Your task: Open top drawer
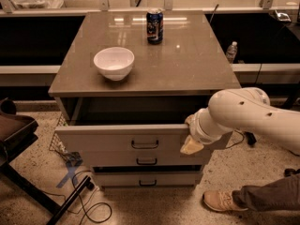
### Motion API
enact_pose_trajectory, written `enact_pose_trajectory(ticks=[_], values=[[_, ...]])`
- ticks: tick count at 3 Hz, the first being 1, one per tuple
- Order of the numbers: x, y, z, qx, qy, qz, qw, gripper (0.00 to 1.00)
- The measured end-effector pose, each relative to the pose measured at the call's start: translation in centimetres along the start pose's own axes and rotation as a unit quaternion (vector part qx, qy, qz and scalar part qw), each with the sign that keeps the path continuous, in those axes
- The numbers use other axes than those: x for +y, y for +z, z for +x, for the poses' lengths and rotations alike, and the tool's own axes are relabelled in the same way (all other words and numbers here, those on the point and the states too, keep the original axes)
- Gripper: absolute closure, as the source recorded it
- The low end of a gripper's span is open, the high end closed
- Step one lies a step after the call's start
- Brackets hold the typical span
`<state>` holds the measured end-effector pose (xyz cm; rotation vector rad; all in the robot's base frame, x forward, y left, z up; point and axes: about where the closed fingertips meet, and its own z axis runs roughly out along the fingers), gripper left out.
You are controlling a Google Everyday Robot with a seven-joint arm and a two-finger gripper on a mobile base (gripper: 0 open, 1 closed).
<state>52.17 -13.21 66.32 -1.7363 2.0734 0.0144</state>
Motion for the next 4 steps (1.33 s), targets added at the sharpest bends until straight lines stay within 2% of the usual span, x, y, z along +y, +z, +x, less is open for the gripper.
enact_pose_trajectory(ticks=[1,2,3,4], values=[[0.7,-0.3,0.2,0.01,0.0,-0.002,1.0,0.64],[2.9,-1.5,1.2,0.026,0.012,-0.009,0.9995,0.87],[2.7,-1.6,1.1,0.026,0.012,-0.009,0.9995,1.0],[2.7,-1.8,1.1,0.027,0.012,-0.009,0.9995,1.0]])
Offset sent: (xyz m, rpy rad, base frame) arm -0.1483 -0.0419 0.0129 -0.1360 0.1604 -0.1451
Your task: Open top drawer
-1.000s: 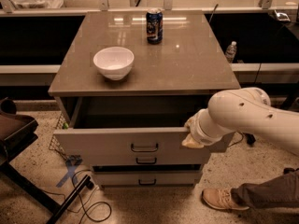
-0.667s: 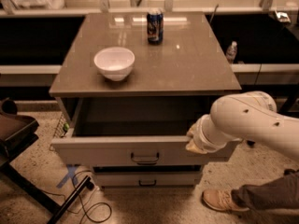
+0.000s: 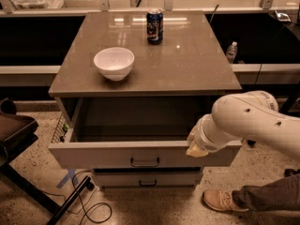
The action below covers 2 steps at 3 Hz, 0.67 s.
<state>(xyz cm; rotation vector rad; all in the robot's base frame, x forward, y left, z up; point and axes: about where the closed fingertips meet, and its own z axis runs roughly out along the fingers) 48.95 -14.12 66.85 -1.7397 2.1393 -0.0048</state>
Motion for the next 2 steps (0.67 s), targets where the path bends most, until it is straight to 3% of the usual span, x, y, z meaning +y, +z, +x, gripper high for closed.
enact_pose_trajectory(ticks=[1,2], values=[[3.67,-1.45,0.99,0.013,0.011,-0.031,0.9994,1.0],[3.96,-1.56,1.07,0.013,0.011,-0.034,0.9993,1.0]])
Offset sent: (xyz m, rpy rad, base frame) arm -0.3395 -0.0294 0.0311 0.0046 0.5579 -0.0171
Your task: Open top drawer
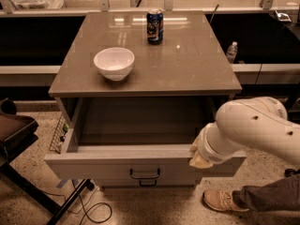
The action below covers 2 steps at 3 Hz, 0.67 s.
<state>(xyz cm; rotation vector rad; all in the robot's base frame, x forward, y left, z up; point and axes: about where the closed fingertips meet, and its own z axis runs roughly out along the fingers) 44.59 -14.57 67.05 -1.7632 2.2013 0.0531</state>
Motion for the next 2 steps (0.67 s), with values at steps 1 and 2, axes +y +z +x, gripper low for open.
enact_pose_trajectory(ticks=[1,2], values=[[2.87,-0.82,0.73,0.002,0.003,-0.025,0.9997,1.0],[2.87,-0.82,0.73,0.002,0.003,-0.025,0.9997,1.0]])
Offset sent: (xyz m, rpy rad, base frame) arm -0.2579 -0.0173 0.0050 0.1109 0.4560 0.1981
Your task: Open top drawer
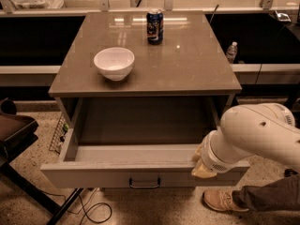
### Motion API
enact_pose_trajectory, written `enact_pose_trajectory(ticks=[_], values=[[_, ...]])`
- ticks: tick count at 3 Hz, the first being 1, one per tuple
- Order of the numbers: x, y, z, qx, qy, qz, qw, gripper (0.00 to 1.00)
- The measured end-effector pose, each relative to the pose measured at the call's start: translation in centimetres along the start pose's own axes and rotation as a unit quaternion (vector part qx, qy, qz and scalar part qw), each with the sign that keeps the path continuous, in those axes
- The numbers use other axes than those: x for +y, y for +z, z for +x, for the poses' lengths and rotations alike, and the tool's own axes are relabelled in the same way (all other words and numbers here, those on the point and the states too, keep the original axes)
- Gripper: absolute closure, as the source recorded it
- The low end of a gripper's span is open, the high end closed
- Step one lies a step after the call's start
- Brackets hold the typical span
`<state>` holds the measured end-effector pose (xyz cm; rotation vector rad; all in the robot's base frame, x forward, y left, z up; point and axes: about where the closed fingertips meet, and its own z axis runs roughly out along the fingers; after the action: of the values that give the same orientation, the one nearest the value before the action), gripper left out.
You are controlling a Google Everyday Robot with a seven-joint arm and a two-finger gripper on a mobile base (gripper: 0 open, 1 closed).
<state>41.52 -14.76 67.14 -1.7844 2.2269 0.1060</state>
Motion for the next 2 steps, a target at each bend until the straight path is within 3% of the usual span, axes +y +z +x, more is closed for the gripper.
enact_pose_trajectory(ticks=[1,2], values=[[0.02,-0.07,-0.05,0.0,-0.001,0.001,1.0,0.83],[0.03,-0.14,-0.1,0.001,-0.002,0.001,1.0,0.59]])
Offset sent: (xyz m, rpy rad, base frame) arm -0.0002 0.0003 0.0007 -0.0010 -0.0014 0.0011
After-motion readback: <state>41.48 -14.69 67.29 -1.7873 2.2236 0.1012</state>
